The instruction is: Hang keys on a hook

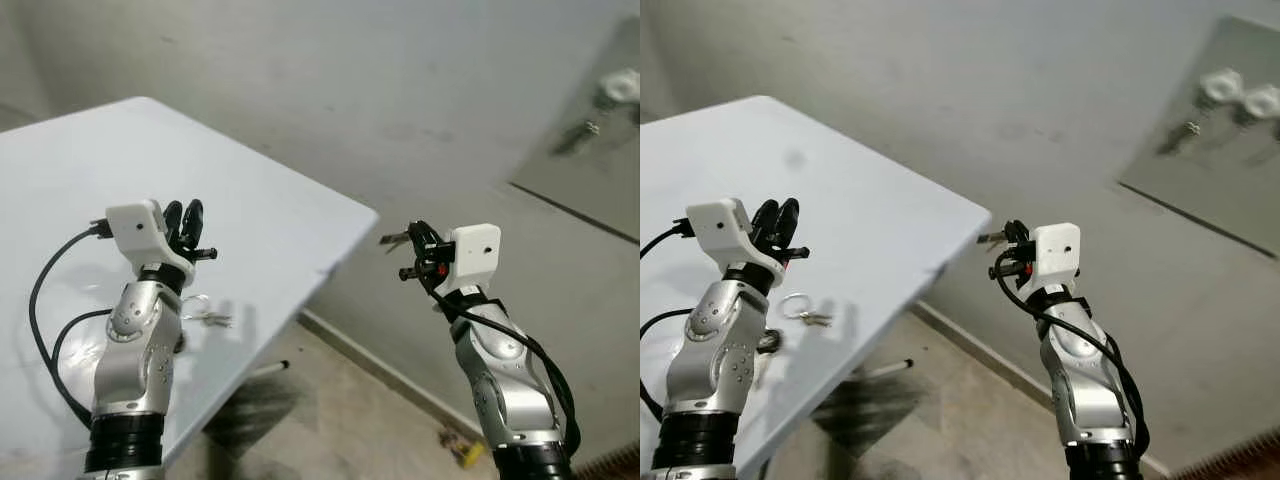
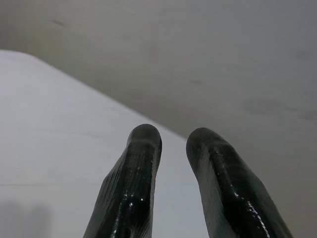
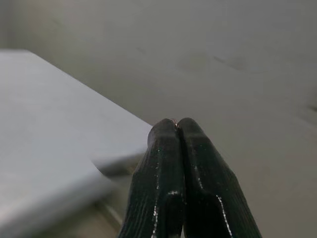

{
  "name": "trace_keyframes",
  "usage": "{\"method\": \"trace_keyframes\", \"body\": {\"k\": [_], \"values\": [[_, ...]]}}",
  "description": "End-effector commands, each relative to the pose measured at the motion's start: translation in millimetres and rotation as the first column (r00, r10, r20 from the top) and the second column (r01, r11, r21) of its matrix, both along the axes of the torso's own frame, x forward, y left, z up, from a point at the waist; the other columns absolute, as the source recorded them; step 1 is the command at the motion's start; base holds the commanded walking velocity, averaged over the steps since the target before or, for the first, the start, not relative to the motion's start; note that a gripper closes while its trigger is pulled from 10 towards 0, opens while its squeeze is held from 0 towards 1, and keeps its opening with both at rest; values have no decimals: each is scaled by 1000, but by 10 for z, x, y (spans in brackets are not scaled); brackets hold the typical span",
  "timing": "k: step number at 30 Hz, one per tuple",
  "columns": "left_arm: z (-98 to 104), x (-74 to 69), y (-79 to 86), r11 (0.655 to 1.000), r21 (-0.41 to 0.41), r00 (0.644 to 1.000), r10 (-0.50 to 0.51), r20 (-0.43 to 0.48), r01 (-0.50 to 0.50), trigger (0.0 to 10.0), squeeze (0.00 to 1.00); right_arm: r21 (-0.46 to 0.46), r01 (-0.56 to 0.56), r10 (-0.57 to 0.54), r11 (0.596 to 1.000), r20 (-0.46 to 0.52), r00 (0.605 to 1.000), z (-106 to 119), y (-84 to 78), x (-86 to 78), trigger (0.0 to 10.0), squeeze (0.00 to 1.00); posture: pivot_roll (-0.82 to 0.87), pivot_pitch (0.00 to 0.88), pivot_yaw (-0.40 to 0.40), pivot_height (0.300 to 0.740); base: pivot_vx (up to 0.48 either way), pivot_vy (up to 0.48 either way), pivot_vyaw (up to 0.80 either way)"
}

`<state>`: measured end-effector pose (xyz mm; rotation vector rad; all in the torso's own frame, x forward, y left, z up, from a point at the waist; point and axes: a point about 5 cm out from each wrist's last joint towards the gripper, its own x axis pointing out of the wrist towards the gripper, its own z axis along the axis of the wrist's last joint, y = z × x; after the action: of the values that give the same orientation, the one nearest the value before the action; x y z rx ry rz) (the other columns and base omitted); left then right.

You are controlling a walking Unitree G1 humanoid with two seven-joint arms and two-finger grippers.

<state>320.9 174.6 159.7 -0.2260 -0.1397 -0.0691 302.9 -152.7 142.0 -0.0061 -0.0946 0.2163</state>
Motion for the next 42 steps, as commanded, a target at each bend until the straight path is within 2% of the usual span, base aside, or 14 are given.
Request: {"method": "trace_keyframes", "body": {"k": [1,22,30,32,37,42], "values": [[21,2,-15,1000,6,1000,-9,0,9,10000,0,7,9,-9,1000,25,1000,80,-13,14,10000,0,-33,0,-106,740,0,0,-638],[-10,0,-27,1000,17,999,-23,-33,24,10000,0,7,11,-11,1000,20,1000,72,-7,2,10000,0,-33,0,-109,740,0,0,-640],[14,-27,-39,999,11,999,-46,2,46,10000,0,10,11,-11,1000,17,1000,70,-1,-2,10000,0,-31,0,-109,740,0,0,-638],[5,-28,-46,998,33,999,-49,-12,49,10000,0,10,11,-12,1000,16,1000,68,0,-5,10000,0,-31,0,-108,740,0,0,-638],[-5,-30,-46,999,10,999,-42,-16,42,10000,0,11,10,-11,1000,12,1000,58,4,-10,10000,0,-31,0,-108,740,0,439,-638],[4,-22,-36,1000,-1,999,-28,-17,28,10000,0,12,12,-12,1000,13,1000,64,2,-5,10000,0,-31,0,-107,740,0,0,-640]]}}
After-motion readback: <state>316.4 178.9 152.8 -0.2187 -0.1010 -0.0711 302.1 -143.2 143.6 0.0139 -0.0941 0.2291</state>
